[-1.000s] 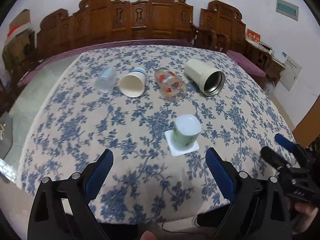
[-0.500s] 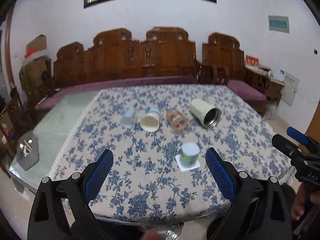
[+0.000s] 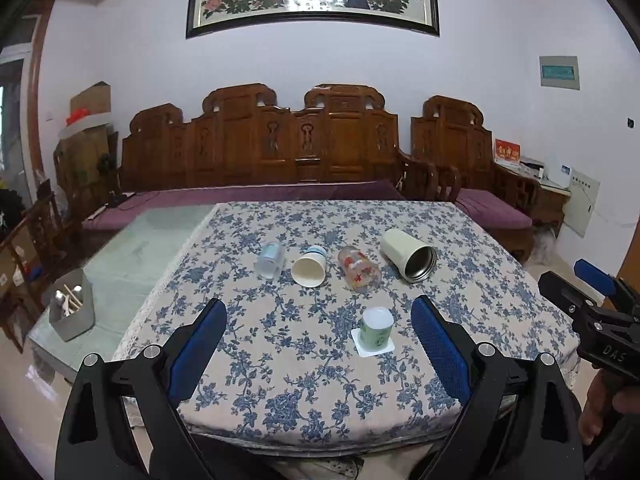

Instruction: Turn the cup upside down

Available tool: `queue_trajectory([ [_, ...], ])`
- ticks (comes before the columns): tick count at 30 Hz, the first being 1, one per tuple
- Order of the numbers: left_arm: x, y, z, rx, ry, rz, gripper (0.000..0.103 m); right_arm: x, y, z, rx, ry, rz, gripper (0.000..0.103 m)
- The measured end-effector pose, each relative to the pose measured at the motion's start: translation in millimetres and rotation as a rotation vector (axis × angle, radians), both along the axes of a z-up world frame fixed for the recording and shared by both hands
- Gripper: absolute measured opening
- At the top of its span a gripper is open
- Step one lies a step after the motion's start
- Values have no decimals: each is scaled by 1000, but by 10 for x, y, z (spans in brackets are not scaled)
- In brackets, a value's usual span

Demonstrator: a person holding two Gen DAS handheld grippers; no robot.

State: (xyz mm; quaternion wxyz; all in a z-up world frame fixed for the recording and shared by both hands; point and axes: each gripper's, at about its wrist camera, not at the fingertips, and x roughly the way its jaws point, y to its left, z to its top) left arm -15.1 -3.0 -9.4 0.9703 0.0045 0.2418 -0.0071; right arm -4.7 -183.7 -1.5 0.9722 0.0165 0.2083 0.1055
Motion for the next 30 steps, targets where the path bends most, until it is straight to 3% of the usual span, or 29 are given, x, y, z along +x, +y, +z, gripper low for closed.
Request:
queue_trajectory([
  [30,-55,-22,37,2,-25,-2,90,18,4,-55,0,4,-2,100],
])
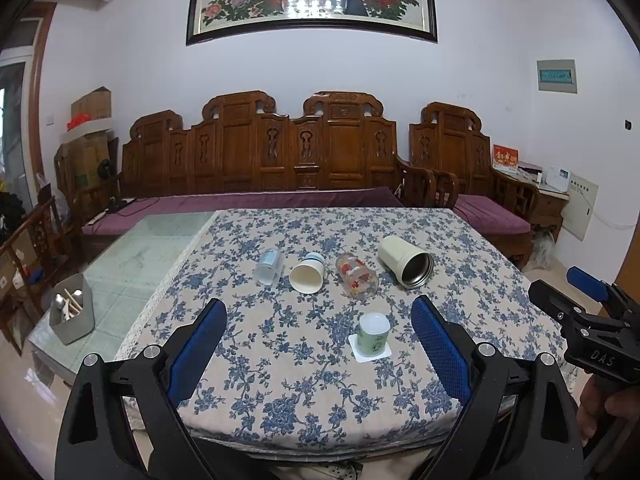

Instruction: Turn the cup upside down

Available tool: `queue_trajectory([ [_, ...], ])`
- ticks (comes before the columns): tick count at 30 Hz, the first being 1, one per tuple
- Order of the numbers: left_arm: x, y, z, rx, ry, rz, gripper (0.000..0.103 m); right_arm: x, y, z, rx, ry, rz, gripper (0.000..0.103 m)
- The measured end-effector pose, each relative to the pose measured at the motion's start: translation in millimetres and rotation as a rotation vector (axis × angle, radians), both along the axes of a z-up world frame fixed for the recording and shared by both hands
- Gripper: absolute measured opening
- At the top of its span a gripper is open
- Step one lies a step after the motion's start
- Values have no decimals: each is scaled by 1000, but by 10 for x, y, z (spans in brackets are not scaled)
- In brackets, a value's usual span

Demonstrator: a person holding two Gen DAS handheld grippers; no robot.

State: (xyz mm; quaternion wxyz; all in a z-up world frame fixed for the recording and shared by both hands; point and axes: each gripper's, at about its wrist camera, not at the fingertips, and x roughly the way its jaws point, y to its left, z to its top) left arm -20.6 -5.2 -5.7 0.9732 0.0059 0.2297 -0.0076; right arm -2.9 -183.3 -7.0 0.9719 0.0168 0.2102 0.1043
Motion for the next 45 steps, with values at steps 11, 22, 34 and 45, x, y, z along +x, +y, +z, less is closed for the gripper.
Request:
queue_trajectory([
  [11,-3,3,-3,0,-1,1,90,-17,24,-33,-1,1,8,100],
  [22,-9,14,13,-2,-2,4,90,-4,47,-49,-4,7,19,100],
  [34,-10,19,4,2,-1,7,90,0,49,-44,-4,8,19,100],
  [45,-7,7,-7,1,-1,7,90,1,52,-48,-4,9,20,100],
])
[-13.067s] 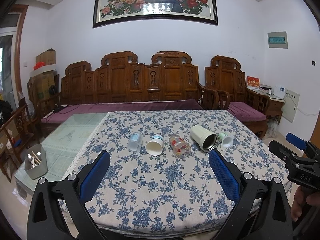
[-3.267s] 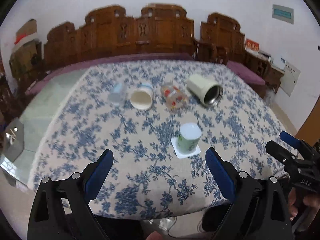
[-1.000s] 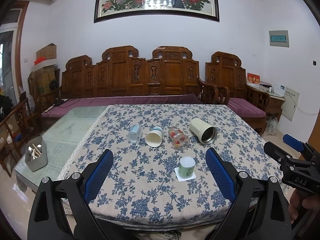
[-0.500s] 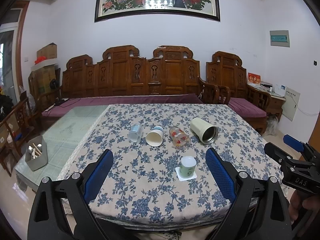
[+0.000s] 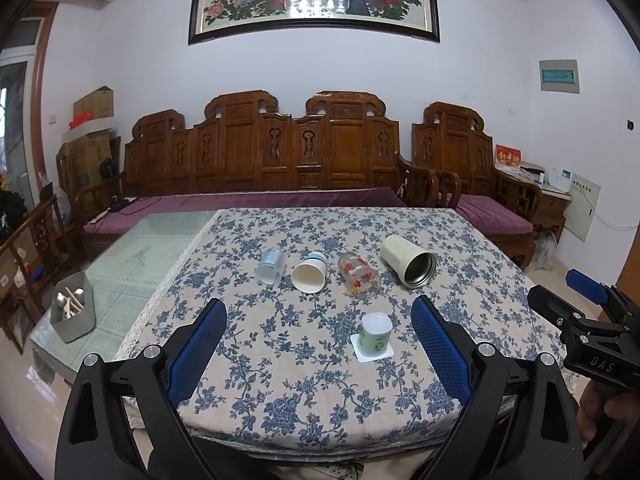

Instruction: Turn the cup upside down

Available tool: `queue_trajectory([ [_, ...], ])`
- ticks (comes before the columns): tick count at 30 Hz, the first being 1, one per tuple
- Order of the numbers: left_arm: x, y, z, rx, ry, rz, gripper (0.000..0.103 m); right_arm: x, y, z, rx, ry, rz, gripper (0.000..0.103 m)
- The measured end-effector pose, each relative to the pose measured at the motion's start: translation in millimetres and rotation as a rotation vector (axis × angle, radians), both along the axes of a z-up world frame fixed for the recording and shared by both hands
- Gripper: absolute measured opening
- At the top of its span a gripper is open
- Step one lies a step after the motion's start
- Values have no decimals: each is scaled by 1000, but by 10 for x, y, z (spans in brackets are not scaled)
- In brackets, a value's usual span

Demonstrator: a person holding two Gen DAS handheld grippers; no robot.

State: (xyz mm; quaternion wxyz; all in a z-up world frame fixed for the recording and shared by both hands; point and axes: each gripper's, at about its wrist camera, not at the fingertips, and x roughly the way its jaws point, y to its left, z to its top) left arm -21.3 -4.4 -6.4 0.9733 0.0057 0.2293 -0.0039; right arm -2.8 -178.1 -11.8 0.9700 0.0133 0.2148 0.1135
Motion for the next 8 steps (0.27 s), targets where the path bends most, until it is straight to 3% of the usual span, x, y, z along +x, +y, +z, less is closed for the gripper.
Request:
queue_trajectory([
  [8,21,-19,-16,0,2,1,90,1,0,1,1,1,0,100],
])
